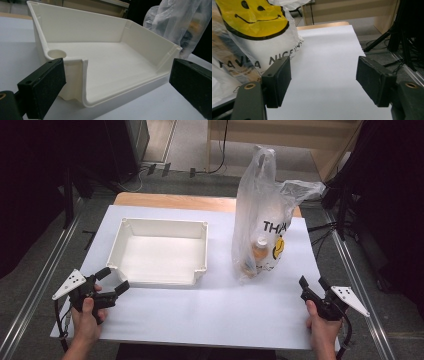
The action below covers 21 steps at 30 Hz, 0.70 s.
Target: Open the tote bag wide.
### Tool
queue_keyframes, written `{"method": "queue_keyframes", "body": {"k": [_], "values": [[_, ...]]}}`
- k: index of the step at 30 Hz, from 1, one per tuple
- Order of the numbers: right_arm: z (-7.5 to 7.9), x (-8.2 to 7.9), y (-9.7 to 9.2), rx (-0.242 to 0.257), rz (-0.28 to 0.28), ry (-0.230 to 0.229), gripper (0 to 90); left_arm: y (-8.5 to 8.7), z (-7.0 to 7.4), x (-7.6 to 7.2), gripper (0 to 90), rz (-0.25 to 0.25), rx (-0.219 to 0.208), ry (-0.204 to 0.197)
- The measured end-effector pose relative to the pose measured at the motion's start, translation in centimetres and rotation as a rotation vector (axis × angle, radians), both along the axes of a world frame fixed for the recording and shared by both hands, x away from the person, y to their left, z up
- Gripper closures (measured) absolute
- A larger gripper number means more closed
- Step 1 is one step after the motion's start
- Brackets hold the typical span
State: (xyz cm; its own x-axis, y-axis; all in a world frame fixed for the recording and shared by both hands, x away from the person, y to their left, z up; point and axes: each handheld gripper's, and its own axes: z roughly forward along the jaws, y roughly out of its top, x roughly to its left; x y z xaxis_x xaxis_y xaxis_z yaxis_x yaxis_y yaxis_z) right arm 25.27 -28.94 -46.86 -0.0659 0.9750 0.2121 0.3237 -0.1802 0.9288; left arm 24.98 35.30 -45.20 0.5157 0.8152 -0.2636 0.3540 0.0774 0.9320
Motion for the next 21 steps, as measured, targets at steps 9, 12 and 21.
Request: {"method": "queue_keyframes", "body": {"k": [9, 12, 21], "values": [[2.2, 0.1, 2.2, 0.001, 0.088, -0.047, 27.2, -0.7, 0.3, -0.3, 5.0, 0.035, 0.018, -0.036], [3.0, 0.2, 3.0, -0.021, 0.1, -0.052, 24.3, -0.9, 0.7, -0.7, 7.4, 0.087, 0.042, -0.074], [4.3, 1.9, 5.4, -0.038, 0.185, -0.044, 23.9, -1.7, 0.9, -0.2, 17.2, 0.111, 0.083, -0.057]]}}
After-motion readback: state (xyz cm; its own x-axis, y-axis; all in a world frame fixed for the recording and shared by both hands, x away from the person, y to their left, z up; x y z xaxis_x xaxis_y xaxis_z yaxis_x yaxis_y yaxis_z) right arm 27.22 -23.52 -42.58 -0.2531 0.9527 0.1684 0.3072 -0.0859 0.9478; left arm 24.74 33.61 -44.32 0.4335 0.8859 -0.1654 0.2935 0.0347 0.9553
